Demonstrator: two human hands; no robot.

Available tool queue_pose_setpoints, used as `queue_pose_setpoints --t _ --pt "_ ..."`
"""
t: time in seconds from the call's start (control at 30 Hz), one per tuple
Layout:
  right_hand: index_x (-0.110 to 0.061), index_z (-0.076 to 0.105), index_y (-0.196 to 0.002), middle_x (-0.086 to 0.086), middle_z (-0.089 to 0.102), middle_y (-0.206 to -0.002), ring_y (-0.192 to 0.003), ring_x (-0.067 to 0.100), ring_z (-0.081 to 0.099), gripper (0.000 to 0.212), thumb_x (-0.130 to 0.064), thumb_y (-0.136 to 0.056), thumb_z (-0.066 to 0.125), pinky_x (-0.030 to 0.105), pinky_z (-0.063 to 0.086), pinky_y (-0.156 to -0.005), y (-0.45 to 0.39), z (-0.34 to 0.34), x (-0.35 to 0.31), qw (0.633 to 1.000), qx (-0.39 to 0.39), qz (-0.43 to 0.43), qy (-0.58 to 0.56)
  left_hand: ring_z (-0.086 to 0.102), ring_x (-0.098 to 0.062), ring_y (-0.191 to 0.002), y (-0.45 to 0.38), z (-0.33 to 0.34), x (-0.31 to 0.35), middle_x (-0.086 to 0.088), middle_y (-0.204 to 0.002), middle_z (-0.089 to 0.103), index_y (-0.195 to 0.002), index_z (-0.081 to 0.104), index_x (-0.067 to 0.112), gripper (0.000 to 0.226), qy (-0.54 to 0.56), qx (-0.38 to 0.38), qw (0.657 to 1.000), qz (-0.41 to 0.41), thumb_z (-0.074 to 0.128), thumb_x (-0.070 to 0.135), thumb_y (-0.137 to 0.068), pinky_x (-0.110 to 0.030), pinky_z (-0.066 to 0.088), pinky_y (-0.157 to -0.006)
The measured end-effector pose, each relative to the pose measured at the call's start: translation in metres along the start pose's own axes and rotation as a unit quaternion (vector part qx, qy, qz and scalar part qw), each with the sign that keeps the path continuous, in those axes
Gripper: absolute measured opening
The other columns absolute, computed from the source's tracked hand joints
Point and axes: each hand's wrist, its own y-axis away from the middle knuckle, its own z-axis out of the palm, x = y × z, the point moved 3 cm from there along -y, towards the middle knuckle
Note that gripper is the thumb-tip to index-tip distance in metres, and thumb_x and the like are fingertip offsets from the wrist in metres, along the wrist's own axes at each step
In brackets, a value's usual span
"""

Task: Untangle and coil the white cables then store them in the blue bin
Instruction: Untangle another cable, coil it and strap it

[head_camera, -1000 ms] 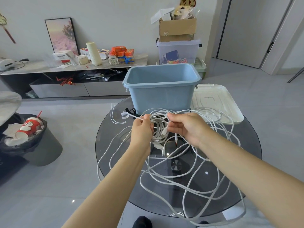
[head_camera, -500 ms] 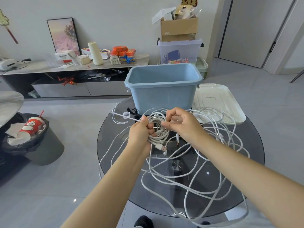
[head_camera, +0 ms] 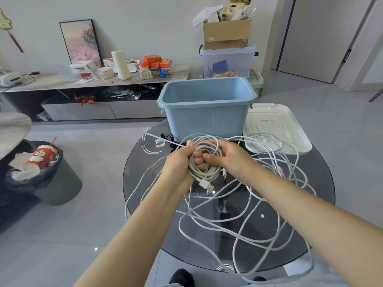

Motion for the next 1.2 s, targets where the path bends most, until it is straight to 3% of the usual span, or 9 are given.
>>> queue_pose_setpoints --t 0.13,0.27,0.43,0.5,0.6,0.77,0.93,1.13,1.2 --pt "-0.015 0.066 -0.102 0.006 0.071 -0.096 -0.089 0.018 0.066 0.020 -0.006 -0.084 0.066 0.040 0.049 -0.097 0.001 -0.008 0.001 1.000 0.002 0.010 0.029 0.043 -0.010 -0.043 0.002 -0.001 0.003 0.001 -0.051 0.047 -0.076 0.052 0.004 0.033 -0.109 0.000 0.993 0.051 0.038 0.019 -0.103 -0.021 0.043 -0.045" --pt "-0.016 0.067 -0.102 0.007 0.072 -0.097 -0.091 0.021 0.068 0.021 -0.008 -0.083 0.070 0.042 0.050 -0.094 0.001 -0.013 0.002 0.996 0.016 -0.002 0.085 0.045 -0.010 -0.045 0.004 0.000 0.003 0.001 -0.053 0.048 -0.084 0.054 0.003 0.030 -0.122 -0.022 0.992 0.037 0.038 0.020 -0.103 -0.022 0.046 -0.048" --pt "-0.037 0.057 -0.087 -0.012 0.068 -0.089 -0.088 0.010 0.064 0.027 -0.018 -0.079 0.074 0.031 0.049 -0.084 0.000 -0.015 -0.012 0.978 -0.002 -0.042 0.206 0.046 -0.010 -0.042 0.007 0.002 0.007 -0.001 -0.054 0.049 -0.089 0.053 0.002 0.026 -0.119 -0.033 0.992 0.017 0.038 0.018 -0.102 -0.021 0.045 -0.045" --pt "-0.033 0.056 -0.090 -0.011 0.066 -0.090 -0.086 0.008 0.062 0.023 -0.021 -0.081 0.073 0.029 0.047 -0.081 0.001 -0.015 -0.011 0.969 -0.004 -0.045 0.242 0.046 -0.010 -0.042 0.008 0.002 0.008 -0.001 -0.054 0.049 -0.083 0.052 0.004 0.027 -0.135 -0.028 0.990 0.021 0.039 0.017 -0.102 -0.021 0.045 -0.046" --pt "-0.017 0.059 -0.100 -0.001 0.068 -0.094 -0.090 0.016 0.063 0.025 -0.029 -0.079 0.067 0.041 0.049 -0.085 0.000 -0.013 -0.007 0.967 0.001 -0.046 0.251 0.046 -0.011 -0.045 0.008 0.003 0.007 -0.001 -0.054 0.050 -0.085 0.052 0.003 0.027 -0.149 -0.028 0.988 0.024 0.039 0.018 -0.102 -0.021 0.045 -0.046" --pt "-0.005 0.057 -0.107 0.014 0.066 -0.098 -0.092 0.022 0.062 0.023 -0.009 -0.085 0.062 0.045 0.046 -0.092 -0.002 -0.012 -0.005 0.985 -0.022 -0.028 0.166 0.046 -0.012 -0.045 0.006 0.003 0.006 -0.003 -0.056 0.049 -0.097 0.051 0.000 0.023 -0.103 -0.044 0.994 -0.002 0.038 0.018 -0.102 -0.024 0.045 -0.046" --pt "-0.013 0.057 -0.109 0.015 0.067 -0.087 -0.074 0.019 0.062 0.027 -0.028 -0.087 0.066 0.043 0.051 -0.074 0.002 -0.011 -0.005 0.988 -0.020 -0.014 0.155 0.044 -0.009 -0.039 0.005 0.000 0.009 0.000 -0.052 0.046 -0.089 0.052 0.003 0.025 -0.080 -0.032 0.996 -0.039 0.038 0.019 -0.102 -0.022 0.044 -0.041" --pt "-0.019 0.065 -0.100 0.011 0.071 -0.096 -0.097 0.030 0.066 0.060 -0.072 -0.078 0.047 0.049 0.045 -0.098 0.008 -0.019 -0.010 0.984 -0.060 0.042 0.161 0.039 -0.009 -0.041 0.004 -0.004 0.012 0.001 -0.053 0.045 -0.076 0.046 0.010 0.027 -0.129 -0.011 0.992 -0.007 0.041 0.017 -0.102 -0.021 0.040 -0.041" --pt "-0.030 0.067 -0.091 0.006 0.070 -0.085 -0.085 0.023 0.066 0.063 -0.079 -0.075 0.032 0.040 0.046 -0.096 0.009 -0.019 -0.008 0.984 -0.053 0.067 0.159 0.037 -0.008 -0.041 0.002 -0.005 0.012 0.002 -0.053 0.044 -0.074 0.043 0.011 0.028 -0.153 0.003 0.988 0.029 0.041 0.016 -0.102 -0.020 0.038 -0.041"
